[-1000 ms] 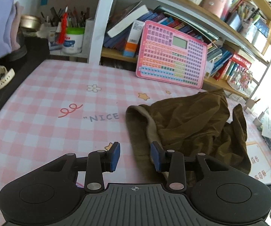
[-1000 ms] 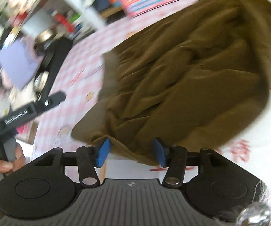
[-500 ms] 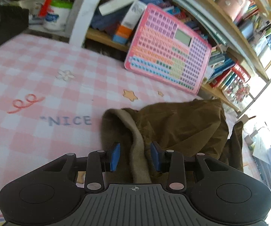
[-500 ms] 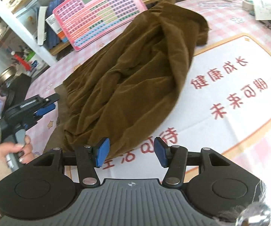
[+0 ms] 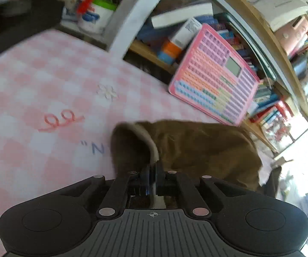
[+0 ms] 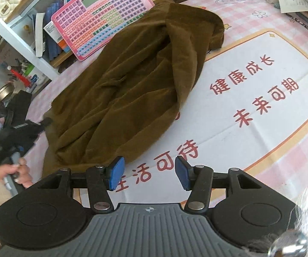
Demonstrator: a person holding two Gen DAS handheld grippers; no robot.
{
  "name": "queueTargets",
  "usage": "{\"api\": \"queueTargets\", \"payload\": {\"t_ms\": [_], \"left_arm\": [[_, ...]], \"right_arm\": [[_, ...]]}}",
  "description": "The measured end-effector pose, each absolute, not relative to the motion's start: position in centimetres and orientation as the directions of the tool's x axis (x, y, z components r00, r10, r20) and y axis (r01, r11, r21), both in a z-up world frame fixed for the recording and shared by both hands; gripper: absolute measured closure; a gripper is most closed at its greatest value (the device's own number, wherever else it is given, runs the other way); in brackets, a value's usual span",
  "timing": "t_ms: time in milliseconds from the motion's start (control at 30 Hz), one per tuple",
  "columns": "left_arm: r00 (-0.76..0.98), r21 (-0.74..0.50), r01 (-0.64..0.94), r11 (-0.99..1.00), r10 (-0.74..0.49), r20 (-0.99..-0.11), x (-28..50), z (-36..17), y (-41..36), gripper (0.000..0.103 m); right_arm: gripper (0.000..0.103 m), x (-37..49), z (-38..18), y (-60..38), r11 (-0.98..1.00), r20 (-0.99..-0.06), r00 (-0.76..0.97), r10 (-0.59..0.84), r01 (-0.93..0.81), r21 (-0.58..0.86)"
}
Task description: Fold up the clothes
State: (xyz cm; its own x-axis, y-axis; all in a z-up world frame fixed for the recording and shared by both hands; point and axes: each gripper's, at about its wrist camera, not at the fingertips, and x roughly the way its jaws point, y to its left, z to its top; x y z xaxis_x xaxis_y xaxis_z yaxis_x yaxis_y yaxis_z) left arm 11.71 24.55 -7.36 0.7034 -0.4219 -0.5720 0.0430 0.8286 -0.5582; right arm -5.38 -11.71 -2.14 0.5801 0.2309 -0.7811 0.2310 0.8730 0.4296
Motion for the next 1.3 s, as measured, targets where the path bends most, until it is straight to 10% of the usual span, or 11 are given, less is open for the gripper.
{"api": "queueTargets", "payload": {"t_ms": [333,433,600,900,1300], "left_arm": [[0.684,-0.615,-0.001,0.789,-0.448,-0.576,7.0,-7.0,24.9,0.086],[0.678,-0.623,-0.007,0.782,-0.454,-0.578,6.4,-7.4,24.5,0.103],[0.675,-0.515,-0.072,0.854,-0.339,-0.655,6.2,-7.7,25.3,0.103],[0.734,-0.401,0.200,0.894,-0.408,-0.543,2.7,-3.0,21.0,0.098],[0.692,-0.420,0.009,0.908,-0.308,-0.652,0.5,-6.8,21.0,0.098]], "right_arm": [[0.053,-4.7,-2.3,-10.9,0.861,-0.777,0.569,0.271,0.217,0.459],[0.053,-4.5,-2.1,-10.3,0.867,-0.773,0.568,0.281,0.194,0.458],[0.053,-4.8,-1.8,-10.6,0.879,-0.775,0.577,0.259,0.192,0.436],[0.053,-0.2,0.1,-15.0,0.917,-0.742,0.664,0.095,0.232,0.325],[0.054,12.9,0.8,-17.5,0.933,-0.739,0.670,0.067,0.222,0.285]]}}
